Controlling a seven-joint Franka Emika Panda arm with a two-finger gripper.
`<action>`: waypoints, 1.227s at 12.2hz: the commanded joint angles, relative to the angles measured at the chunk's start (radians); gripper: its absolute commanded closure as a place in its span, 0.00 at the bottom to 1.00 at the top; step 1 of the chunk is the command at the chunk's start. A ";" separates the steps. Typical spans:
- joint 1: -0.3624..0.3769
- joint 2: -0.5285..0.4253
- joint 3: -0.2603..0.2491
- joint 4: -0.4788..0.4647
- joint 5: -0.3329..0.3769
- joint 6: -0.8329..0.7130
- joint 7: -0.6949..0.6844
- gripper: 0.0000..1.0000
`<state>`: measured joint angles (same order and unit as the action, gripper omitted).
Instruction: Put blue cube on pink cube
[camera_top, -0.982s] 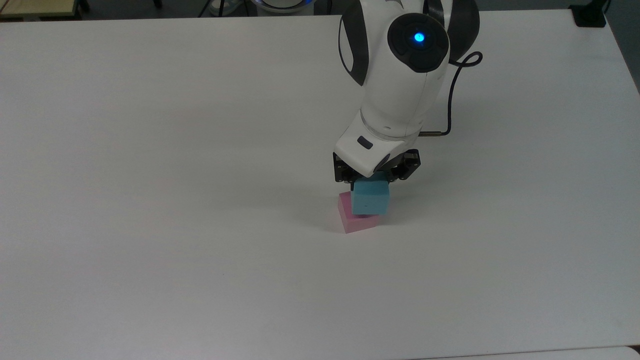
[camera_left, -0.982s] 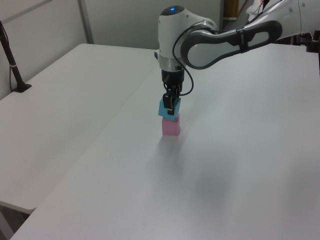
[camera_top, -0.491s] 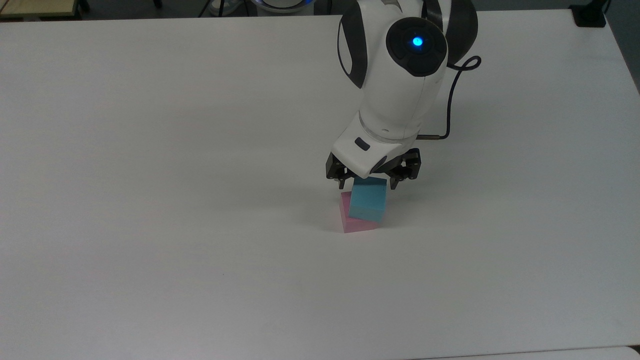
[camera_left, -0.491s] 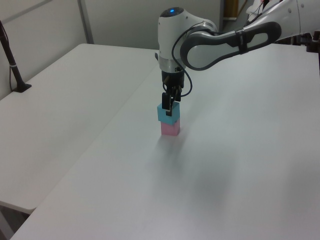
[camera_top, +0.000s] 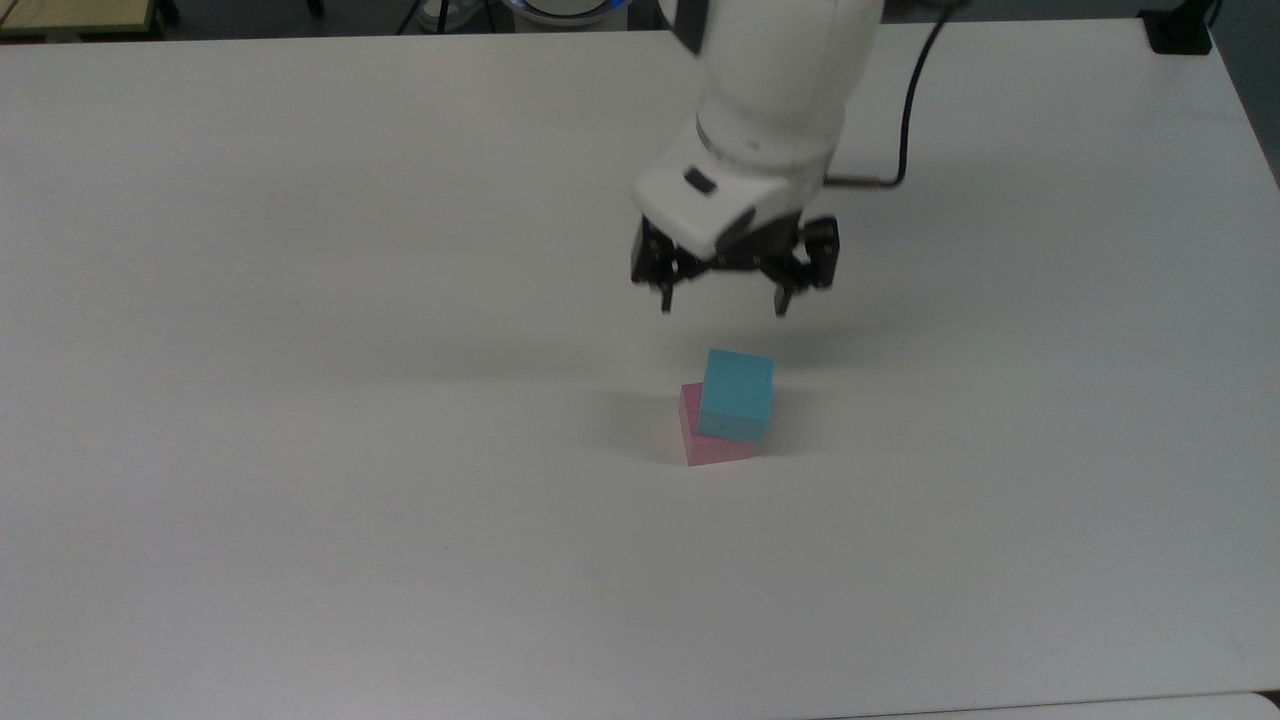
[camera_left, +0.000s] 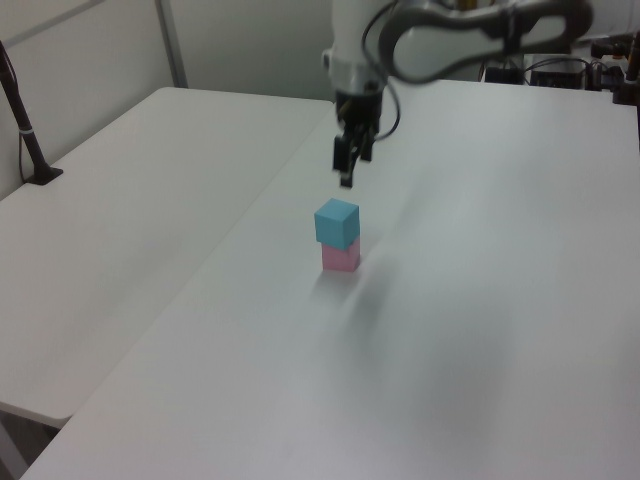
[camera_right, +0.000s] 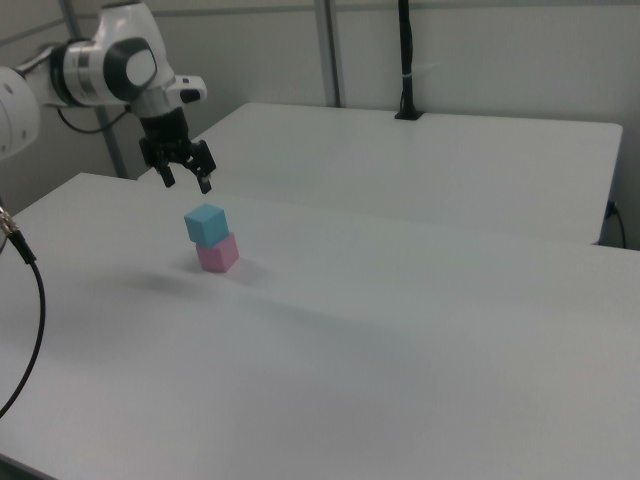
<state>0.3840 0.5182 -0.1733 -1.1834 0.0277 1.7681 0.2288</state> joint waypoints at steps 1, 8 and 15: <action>-0.042 -0.189 0.009 -0.163 -0.006 -0.090 0.009 0.00; -0.344 -0.524 0.124 -0.424 -0.023 -0.160 -0.264 0.00; -0.344 -0.520 0.112 -0.435 -0.023 -0.148 -0.280 0.00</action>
